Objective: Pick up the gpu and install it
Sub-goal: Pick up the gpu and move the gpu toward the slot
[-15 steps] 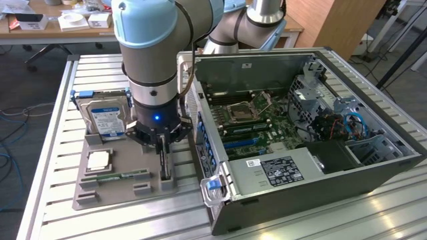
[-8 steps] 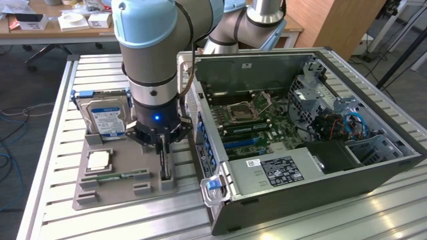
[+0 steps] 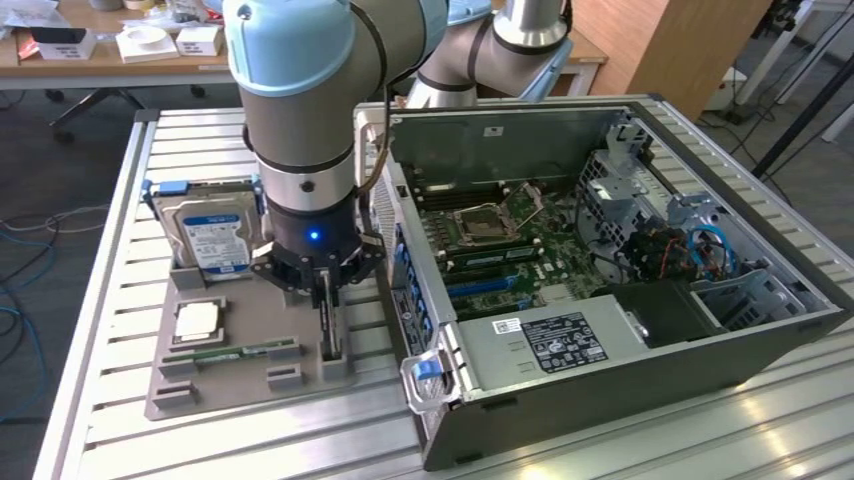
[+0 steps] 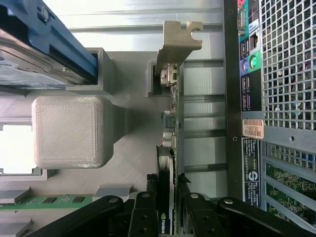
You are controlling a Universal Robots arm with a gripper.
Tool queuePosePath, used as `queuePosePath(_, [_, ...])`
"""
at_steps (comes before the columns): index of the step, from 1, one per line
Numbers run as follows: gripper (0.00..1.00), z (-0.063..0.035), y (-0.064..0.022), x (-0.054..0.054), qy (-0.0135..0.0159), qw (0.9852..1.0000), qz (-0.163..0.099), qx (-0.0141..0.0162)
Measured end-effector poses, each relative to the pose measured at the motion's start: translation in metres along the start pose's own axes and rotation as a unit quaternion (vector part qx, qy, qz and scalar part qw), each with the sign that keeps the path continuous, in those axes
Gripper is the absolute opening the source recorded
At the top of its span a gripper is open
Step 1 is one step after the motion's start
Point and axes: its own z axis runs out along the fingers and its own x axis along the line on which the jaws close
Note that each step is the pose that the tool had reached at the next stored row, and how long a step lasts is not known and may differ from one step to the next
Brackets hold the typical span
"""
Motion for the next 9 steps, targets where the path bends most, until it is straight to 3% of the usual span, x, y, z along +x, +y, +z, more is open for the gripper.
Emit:
queuePosePath(4, [0.26, -0.001, 0.0, 0.0, -0.0001, 1.0, 0.0, -0.0001])
queuePosePath(9, [0.26, -0.0128, 0.0005, 0.0, 0.0, 1.0, 0.0, -0.0001])
